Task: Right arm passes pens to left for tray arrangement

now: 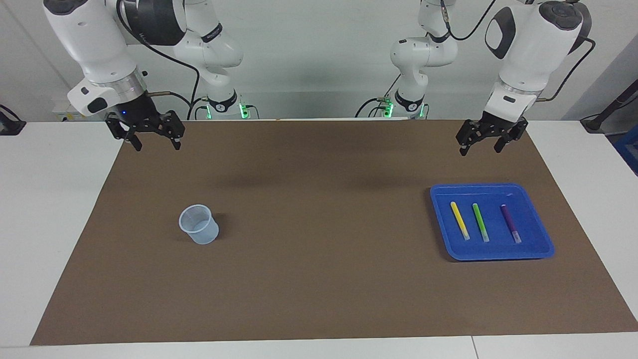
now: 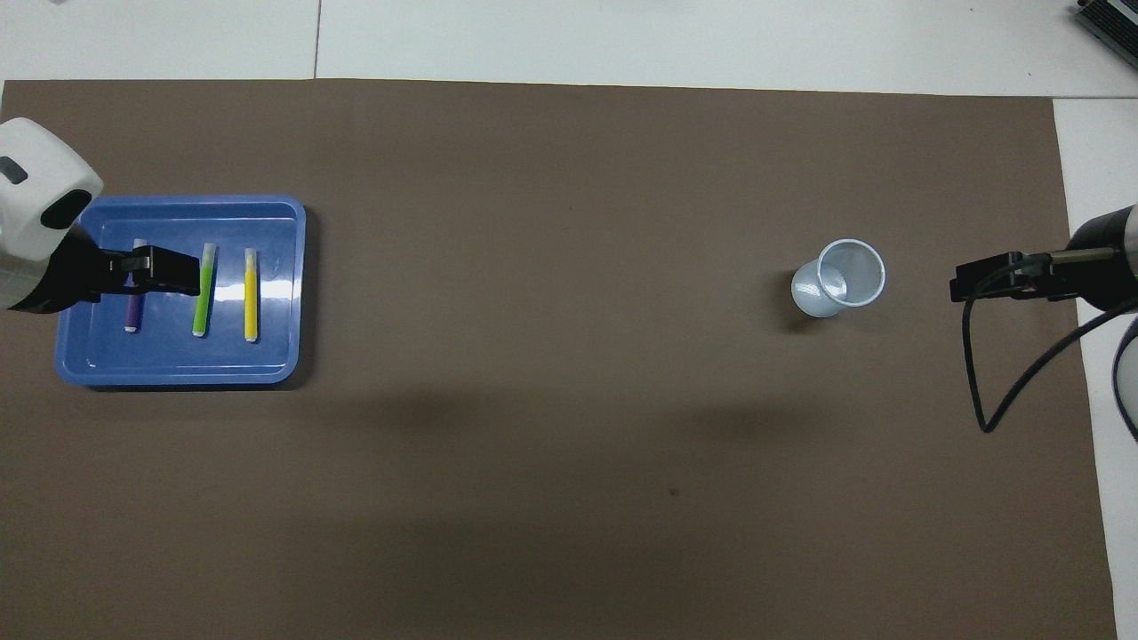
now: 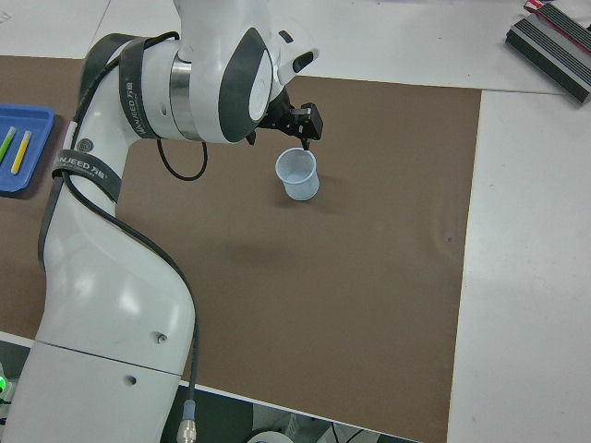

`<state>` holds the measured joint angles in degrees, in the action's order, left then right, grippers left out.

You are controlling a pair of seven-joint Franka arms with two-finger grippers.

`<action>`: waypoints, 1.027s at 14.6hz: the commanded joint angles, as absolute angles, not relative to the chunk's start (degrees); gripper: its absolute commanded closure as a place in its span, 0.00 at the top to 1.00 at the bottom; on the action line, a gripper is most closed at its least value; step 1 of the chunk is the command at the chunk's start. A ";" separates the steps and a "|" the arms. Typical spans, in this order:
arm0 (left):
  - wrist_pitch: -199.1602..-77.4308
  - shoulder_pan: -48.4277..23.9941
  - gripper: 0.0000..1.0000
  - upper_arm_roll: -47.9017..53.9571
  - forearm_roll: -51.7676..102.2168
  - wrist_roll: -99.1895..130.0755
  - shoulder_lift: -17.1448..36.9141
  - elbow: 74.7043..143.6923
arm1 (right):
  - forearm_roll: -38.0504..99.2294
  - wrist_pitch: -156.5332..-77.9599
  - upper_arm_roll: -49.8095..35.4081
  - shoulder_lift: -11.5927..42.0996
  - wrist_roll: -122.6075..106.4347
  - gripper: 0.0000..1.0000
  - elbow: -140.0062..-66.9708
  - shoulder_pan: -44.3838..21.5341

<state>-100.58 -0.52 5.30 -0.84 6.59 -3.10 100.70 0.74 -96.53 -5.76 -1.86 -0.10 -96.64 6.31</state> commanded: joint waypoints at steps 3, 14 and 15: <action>-92.83 -0.18 1.00 4.04 0.09 6.51 -4.31 95.90 | 0.53 -96.33 -5.98 -2.81 -0.97 1.00 -97.21 6.85; -93.25 2.81 1.00 4.31 1.05 -3.69 -5.10 95.10 | 0.53 -96.50 -5.98 -2.81 -0.88 1.00 -97.21 6.86; -92.47 2.73 1.00 4.39 1.05 -3.60 -5.27 95.27 | 0.61 -96.50 -6.06 -2.81 -0.88 1.00 -97.21 6.86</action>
